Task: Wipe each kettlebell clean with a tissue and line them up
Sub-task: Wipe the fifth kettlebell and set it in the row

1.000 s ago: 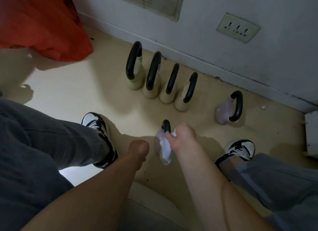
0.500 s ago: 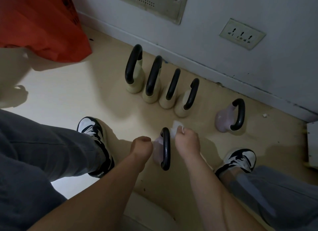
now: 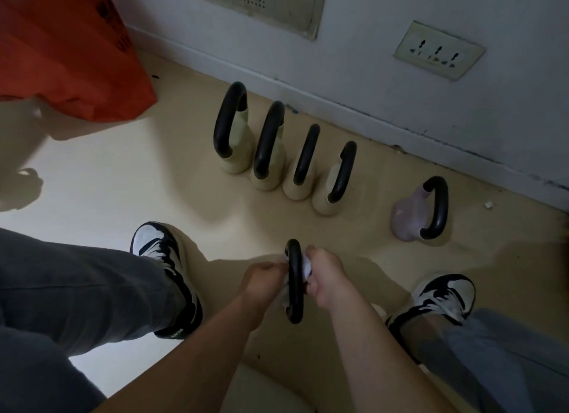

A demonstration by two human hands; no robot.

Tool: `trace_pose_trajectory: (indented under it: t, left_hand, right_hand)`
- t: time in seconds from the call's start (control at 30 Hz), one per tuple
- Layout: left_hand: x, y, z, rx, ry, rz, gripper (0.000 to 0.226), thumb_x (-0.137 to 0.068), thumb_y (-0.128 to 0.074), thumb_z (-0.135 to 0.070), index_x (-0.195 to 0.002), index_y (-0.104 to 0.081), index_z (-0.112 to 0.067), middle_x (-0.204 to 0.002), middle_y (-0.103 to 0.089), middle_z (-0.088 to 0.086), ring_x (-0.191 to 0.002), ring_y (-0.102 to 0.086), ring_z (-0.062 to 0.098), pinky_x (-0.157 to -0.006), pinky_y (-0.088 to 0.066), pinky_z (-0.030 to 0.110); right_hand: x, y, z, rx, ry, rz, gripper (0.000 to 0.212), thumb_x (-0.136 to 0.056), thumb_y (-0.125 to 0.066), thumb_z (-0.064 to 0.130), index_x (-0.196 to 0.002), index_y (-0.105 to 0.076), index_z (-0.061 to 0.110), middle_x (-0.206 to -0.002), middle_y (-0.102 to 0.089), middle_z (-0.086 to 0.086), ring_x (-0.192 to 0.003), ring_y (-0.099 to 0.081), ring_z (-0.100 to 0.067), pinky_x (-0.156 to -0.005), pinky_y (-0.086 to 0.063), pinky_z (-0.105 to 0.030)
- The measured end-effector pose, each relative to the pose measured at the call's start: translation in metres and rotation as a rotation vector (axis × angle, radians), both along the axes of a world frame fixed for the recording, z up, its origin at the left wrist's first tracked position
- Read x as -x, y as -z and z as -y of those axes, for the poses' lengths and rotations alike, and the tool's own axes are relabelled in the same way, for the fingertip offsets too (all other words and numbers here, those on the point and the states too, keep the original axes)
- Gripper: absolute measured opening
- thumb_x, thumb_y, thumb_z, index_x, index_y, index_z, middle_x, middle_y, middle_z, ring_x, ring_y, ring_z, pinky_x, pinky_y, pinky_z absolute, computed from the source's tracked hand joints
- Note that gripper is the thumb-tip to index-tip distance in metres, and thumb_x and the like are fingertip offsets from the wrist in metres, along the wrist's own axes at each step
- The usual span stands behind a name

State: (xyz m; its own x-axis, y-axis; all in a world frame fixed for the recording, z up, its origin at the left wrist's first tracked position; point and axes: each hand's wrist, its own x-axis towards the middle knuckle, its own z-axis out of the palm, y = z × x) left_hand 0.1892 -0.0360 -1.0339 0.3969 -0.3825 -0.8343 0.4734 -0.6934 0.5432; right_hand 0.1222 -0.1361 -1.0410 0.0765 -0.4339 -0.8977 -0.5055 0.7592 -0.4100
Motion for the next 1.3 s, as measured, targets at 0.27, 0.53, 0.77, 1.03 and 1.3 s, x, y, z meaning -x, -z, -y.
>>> trace_pose_trajectory:
  t: [0.27,0.53,0.77,1.03,1.3]
  left_hand:
    - [0.026,-0.011,0.037,-0.004,0.015,0.079,0.028,-0.097,-0.051,-0.015,-0.083,-0.074,-0.008,-0.076,-0.074,0.014,-0.071,-0.071,0.028,-0.062,-0.055,0.031]
    - [0.039,-0.028,0.117,0.096,-0.054,0.042,0.026,-0.102,-0.054,-0.026,-0.09,-0.072,-0.012,-0.083,-0.075,0.008,-0.068,-0.07,0.013,-0.051,-0.052,0.019]
    - [0.032,-0.029,0.203,0.186,-0.058,-0.023,0.014,-0.096,-0.066,-0.021,-0.091,-0.072,-0.009,-0.08,-0.073,0.005,-0.061,-0.069,0.006,-0.048,-0.051,0.018]
    - [0.028,-0.016,0.223,0.302,0.051,0.057,0.024,-0.1,-0.053,-0.009,-0.107,-0.073,-0.02,-0.101,-0.076,0.0,-0.1,-0.07,0.015,-0.084,-0.055,0.026]
    - [0.021,-0.023,0.226,0.44,0.025,0.089,0.033,-0.101,-0.054,-0.012,-0.089,-0.075,-0.035,-0.096,-0.077,-0.009,-0.098,-0.071,0.009,-0.09,-0.056,0.028]
  right_hand:
    - [0.007,-0.01,0.025,-0.042,0.01,-0.004,0.029,-0.083,-0.054,0.007,-0.09,-0.081,0.003,-0.082,-0.077,-0.018,-0.066,-0.065,-0.031,-0.05,-0.048,-0.026]
    - [0.023,-0.026,0.094,0.041,0.14,0.053,0.024,-0.075,-0.056,0.005,-0.078,-0.08,-0.001,-0.082,-0.076,-0.02,-0.081,-0.071,-0.038,-0.058,-0.052,-0.033]
    - [0.023,-0.028,0.169,0.12,0.315,0.062,0.038,-0.093,-0.047,0.014,-0.069,-0.072,-0.003,-0.077,-0.075,-0.023,-0.071,-0.068,-0.035,-0.059,-0.053,-0.033]
    - [0.014,-0.042,0.223,0.163,0.169,0.177,0.055,-0.102,-0.038,0.003,-0.05,-0.056,0.0,-0.05,-0.054,-0.018,-0.045,-0.053,-0.032,-0.042,-0.044,-0.027]
    - [-0.002,-0.038,0.232,0.176,0.253,0.188,0.037,-0.108,-0.039,0.013,-0.08,-0.057,-0.002,-0.046,-0.062,-0.01,-0.035,-0.056,-0.019,-0.041,-0.044,-0.021]
